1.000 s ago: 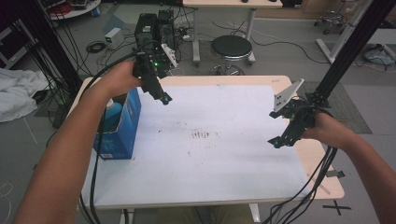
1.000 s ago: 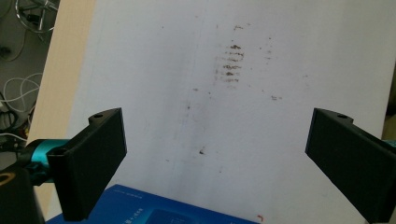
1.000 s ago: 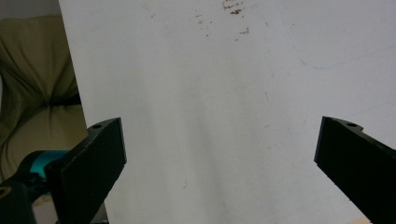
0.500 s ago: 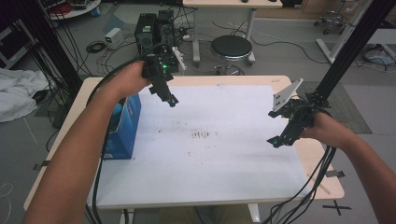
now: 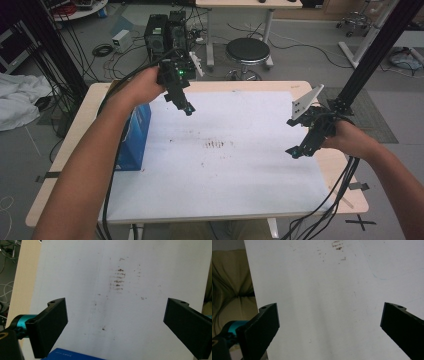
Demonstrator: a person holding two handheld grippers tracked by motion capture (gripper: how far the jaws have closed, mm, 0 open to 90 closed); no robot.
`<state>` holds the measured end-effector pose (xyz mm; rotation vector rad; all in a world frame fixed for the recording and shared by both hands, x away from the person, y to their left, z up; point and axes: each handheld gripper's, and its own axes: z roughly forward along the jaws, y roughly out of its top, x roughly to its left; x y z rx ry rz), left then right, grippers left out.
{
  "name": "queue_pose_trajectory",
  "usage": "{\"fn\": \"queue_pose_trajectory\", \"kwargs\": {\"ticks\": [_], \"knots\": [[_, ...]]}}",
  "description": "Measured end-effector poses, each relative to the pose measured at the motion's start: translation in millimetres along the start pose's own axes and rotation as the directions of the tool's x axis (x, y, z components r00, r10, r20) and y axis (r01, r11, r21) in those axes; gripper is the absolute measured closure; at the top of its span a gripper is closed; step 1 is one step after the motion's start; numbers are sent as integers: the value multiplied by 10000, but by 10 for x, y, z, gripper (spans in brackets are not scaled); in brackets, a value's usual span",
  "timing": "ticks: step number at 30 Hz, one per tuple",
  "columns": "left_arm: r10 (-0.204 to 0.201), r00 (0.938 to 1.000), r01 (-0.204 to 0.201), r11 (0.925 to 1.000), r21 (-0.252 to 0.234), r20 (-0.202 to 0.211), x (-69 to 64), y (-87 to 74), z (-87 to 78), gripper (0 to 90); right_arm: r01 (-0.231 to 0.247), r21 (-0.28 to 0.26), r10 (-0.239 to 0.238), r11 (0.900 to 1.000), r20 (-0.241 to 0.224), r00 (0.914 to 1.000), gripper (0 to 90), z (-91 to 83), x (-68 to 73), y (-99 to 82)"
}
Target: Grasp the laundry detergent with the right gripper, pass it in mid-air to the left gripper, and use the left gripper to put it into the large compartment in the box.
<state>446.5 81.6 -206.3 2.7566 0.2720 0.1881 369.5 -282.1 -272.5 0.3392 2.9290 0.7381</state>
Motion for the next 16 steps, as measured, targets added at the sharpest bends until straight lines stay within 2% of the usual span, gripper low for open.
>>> {"fn": "queue_pose_trajectory", "kwargs": {"ticks": [16], "knots": [[5, 10000, -5, 10000, 14, -61, 1, -22, 9, 54, 13, 32, -13, 10000, -102, 9999, 11, 25, 22, 0]]}}
